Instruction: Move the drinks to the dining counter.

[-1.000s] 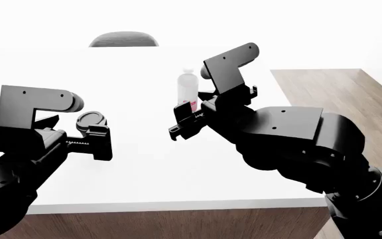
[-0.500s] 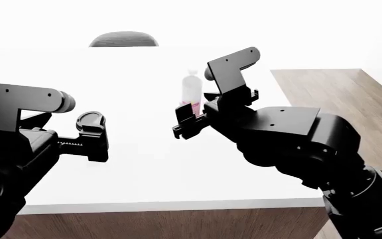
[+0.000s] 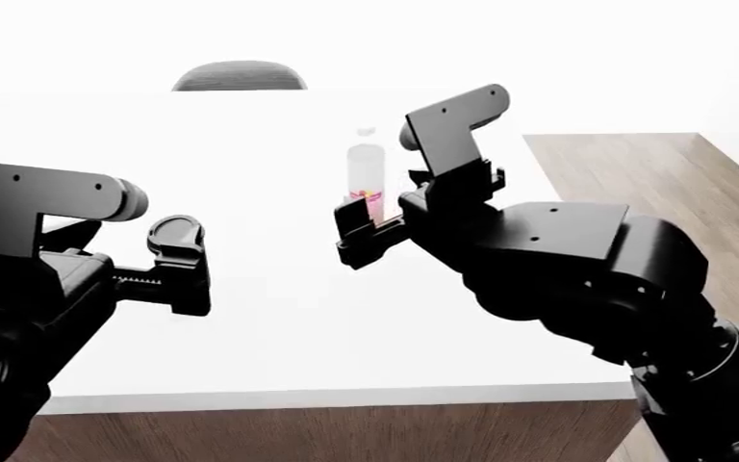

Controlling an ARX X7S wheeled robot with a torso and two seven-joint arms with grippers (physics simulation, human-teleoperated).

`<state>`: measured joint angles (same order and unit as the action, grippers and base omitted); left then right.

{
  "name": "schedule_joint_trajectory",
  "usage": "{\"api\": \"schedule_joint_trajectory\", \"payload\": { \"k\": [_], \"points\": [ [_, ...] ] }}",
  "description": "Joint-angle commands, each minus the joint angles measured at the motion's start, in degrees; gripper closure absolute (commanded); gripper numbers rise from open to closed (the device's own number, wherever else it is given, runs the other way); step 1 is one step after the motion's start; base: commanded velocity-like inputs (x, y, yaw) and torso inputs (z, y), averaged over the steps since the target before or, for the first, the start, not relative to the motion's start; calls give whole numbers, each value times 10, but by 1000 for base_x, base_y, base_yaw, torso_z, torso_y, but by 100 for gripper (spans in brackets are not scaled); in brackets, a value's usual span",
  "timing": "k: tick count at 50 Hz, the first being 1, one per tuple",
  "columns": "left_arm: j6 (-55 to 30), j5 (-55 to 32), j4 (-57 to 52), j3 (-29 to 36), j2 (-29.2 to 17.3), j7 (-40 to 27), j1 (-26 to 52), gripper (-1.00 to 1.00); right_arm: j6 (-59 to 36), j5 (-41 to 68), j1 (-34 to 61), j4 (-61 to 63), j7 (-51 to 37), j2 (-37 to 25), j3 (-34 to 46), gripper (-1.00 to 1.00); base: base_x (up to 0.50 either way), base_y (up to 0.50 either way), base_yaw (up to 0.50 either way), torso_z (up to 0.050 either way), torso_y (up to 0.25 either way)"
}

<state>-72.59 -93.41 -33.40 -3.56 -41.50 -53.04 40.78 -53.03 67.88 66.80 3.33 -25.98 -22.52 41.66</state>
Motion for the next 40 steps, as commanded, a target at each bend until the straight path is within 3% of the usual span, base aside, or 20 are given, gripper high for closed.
{"api": "schedule_joint_trajectory", "payload": {
  "k": [1,24,40],
  "points": [
    [5,2,0,4,-1,2,0,-100,-6,11,4,14,-9,-3,-5,-100,0,0,0,0,0],
    [25,-86,-45,24,-13,-74,31,-100,-28,133,18,209,-178,-58,-93,-100,0,0,0,0,0],
    [38,-128,-60,37,-29,-108,55,-100,-11,176,25,234,-197,-92,-137,-100,0,0,0,0,0]
  ]
}}
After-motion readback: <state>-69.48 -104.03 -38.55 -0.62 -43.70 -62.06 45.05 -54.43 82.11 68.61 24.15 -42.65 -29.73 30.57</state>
